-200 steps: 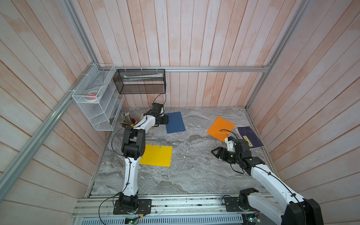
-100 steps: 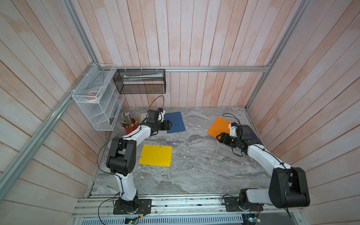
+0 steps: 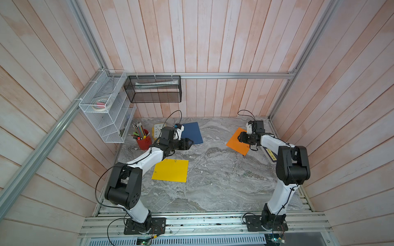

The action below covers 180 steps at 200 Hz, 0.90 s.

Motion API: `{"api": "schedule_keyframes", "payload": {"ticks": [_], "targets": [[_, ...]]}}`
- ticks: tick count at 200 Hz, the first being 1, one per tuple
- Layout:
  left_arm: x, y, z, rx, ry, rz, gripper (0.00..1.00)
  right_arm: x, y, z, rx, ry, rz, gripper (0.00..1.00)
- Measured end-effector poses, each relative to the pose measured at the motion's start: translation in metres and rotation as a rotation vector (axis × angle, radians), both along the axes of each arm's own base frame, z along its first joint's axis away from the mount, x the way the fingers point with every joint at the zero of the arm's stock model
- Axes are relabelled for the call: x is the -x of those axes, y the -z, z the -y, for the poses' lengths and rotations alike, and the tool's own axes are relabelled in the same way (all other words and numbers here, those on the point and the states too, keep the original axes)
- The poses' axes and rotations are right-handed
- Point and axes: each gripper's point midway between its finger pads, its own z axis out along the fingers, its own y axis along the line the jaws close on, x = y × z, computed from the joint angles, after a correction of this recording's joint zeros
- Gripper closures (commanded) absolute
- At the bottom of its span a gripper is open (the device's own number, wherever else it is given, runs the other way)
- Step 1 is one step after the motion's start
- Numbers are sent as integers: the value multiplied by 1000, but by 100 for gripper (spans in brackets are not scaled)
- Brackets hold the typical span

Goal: Unclip the paperclips from the documents
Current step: Move the document to the center of the board.

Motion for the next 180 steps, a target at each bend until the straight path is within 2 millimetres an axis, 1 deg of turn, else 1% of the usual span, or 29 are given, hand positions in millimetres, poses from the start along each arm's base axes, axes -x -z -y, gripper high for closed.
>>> {"api": "schedule_keyframes", "payload": {"ticks": [18,45,54,80,97,123,146,162,180], "targets": [[4,0,0,8,6,-2,30,-2,18,0,28,-11,-45,47],[7,2,0,9,9,-8,30,6,44,-10,72,-49,-117,47],[7,2,0,11,11,-10,30,6,42,-15,75,-62,-117,48],[7,1,1,14,14,-8,30,6,45,-35,122,-113,-130,48],[7,1,1,14,15,-8,30,9,46,-54,144,-156,-131,48],[7,0,1,14,15,-5,30,22,47,-85,169,-224,-134,48],[8,-4,1,17,15,3,30,45,48,-114,182,-296,-141,48],[10,-7,0,19,14,10,30,70,48,-135,186,-356,-151,48],[12,-11,-1,20,13,19,30,103,49,-157,185,-423,-165,49]]}}
